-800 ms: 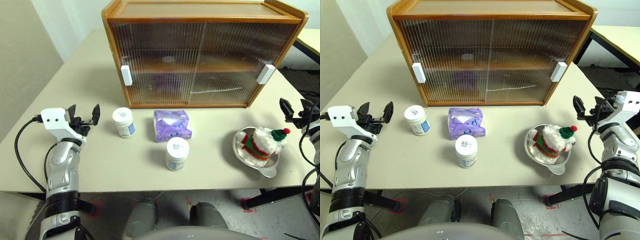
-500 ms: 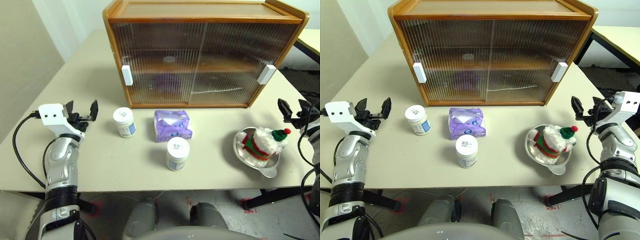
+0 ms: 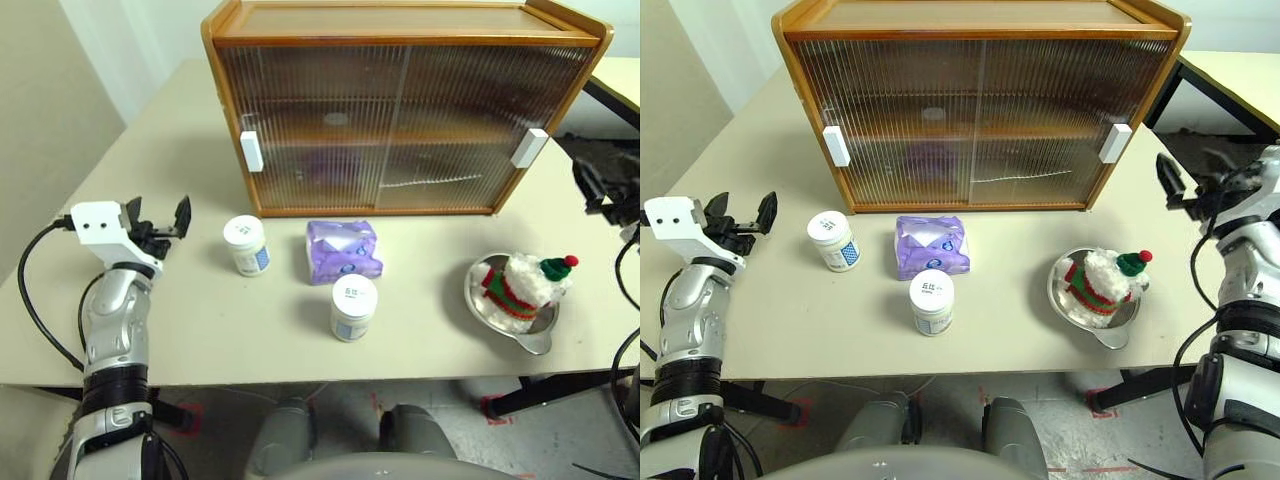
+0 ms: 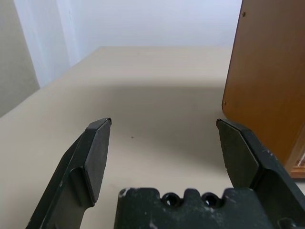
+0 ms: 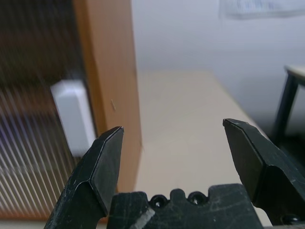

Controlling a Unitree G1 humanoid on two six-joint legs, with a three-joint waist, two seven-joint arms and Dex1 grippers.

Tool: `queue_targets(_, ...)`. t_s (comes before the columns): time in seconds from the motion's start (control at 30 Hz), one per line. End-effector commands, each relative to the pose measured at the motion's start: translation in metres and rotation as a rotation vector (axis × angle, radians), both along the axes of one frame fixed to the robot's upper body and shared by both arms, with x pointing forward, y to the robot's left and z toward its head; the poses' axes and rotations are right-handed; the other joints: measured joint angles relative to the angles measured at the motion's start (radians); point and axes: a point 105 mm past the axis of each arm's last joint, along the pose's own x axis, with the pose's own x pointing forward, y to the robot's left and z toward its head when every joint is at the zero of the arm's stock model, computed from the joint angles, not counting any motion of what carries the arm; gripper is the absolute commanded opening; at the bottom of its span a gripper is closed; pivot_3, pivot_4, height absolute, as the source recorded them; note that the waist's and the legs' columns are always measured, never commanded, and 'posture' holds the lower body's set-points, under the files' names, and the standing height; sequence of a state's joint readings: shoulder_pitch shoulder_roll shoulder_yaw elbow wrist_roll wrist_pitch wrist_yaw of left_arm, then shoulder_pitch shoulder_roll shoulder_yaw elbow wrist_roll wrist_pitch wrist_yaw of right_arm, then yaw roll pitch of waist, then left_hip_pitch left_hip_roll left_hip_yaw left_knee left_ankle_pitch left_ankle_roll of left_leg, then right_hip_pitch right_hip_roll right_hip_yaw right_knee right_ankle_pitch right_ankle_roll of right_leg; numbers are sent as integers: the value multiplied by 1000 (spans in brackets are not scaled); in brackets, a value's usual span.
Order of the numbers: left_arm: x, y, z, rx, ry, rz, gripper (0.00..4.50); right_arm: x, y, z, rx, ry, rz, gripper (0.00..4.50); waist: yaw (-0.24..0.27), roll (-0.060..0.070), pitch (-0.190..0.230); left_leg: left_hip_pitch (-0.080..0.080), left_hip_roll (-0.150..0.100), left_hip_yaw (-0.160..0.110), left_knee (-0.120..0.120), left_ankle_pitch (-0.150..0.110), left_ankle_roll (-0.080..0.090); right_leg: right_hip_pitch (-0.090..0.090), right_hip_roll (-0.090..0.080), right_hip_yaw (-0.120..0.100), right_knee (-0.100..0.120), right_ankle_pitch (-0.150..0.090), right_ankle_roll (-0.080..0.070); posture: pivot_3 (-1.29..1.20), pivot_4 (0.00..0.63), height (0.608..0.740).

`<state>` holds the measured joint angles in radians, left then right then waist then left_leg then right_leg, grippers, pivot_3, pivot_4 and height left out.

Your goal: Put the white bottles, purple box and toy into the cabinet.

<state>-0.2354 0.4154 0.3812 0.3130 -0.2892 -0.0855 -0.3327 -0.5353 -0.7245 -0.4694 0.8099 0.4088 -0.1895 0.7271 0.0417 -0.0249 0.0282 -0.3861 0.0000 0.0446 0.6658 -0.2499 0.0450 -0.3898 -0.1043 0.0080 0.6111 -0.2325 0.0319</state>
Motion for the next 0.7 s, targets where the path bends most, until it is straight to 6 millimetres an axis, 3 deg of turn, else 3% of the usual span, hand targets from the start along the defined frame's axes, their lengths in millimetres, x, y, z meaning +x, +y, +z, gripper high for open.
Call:
queue_targets(0.03,2,8,6,17,-2,-4,4475,-2,17,25,-9,-31,120,4500,0,0,0,0,0,0,0,0,0,0,0,0,0,0,0,41,0,740)
queue_targets(0.1,4,13,17,42,-9,-20,4475,-7,38,44,-26,-41,247,4500,-1,0,0,-1,0,0,0,0,0,-1,0,0,0,0,0,39,0,740)
queue_targets(0.2,10,17,36,72,-24,-58,4475,-21,86,65,-12,-30,503,4500,0,0,0,-1,2,0,0,0,-1,-2,-2,0,1,0,0,42,0,740)
queue_targets(0.37,18,12,64,84,-68,-102,4475,-46,141,82,-28,12,769,4500,3,1,-1,0,2,-1,0,-1,-1,-1,-5,-1,2,0,-1,47,0,740)
queue_targets(0.5,23,5,78,71,-92,-126,4475,-59,163,78,-56,67,876,4500,5,1,-1,-1,2,-1,0,-1,-1,-2,-4,-2,2,0,-1,51,0,740)
queue_targets(0.7,31,-25,82,34,-86,-214,4475,-68,178,59,-84,140,959,4500,11,-1,-2,-2,1,-1,0,-1,-1,-2,-1,-2,1,0,0,57,0,740)
